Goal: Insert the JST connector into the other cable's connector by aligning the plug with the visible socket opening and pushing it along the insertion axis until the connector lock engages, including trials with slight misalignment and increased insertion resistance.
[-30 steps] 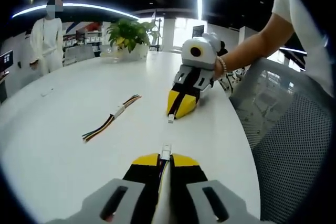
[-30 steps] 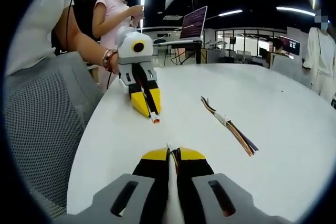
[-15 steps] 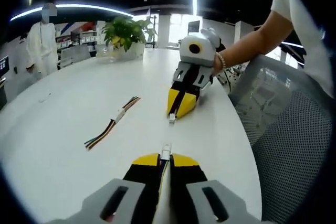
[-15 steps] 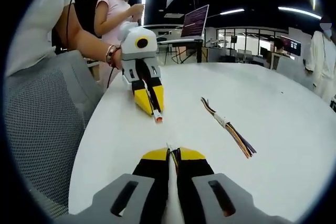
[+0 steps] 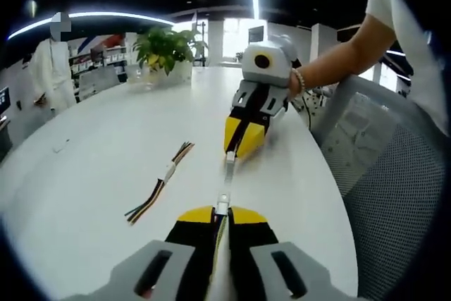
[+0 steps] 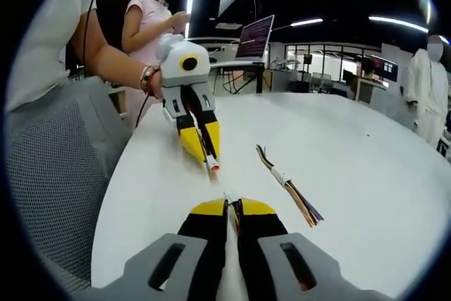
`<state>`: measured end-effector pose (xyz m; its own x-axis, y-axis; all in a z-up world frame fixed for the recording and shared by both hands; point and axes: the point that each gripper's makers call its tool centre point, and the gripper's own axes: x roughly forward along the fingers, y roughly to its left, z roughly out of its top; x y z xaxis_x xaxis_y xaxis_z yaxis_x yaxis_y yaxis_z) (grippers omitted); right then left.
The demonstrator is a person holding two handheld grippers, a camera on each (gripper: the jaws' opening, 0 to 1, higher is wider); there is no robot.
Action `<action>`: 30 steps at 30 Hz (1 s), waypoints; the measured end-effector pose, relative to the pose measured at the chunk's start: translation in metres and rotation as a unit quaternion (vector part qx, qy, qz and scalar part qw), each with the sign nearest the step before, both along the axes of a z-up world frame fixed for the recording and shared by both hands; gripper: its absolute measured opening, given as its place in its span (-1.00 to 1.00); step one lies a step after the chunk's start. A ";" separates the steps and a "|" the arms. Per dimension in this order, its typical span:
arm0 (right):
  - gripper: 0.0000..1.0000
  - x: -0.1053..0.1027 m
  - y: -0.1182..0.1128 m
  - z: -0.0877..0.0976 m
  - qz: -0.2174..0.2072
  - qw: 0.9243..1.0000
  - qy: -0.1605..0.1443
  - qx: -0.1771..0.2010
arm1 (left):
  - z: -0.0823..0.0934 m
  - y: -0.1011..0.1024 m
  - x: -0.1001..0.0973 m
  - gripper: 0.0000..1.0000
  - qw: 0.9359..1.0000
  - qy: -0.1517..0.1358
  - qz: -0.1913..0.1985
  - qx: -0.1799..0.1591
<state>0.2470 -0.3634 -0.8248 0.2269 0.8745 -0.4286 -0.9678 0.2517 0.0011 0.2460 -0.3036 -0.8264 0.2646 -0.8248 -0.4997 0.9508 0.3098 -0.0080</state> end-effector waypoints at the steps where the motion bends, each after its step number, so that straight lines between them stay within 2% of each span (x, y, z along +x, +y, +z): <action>1: -0.98 0.000 0.000 0.000 0.000 1.000 0.000 0.000 | 0.001 -0.001 0.001 -1.00 1.000 0.000 0.000 -0.001; 16: -0.98 0.003 0.013 0.012 0.008 1.000 -0.018 0.005 | 0.007 -0.010 0.004 -1.00 1.000 -0.008 -0.008 -0.003; 30: -0.97 0.003 0.018 0.011 0.014 1.000 -0.021 -0.001 | 0.011 -0.019 0.006 -1.00 1.000 -0.014 -0.013 -0.008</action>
<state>0.2501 -0.3452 -0.8135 0.2205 0.8799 -0.4209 -0.9736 0.2249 -0.0400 0.2516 -0.3227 -0.8156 0.2567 -0.8393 -0.4792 0.9583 0.2854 0.0135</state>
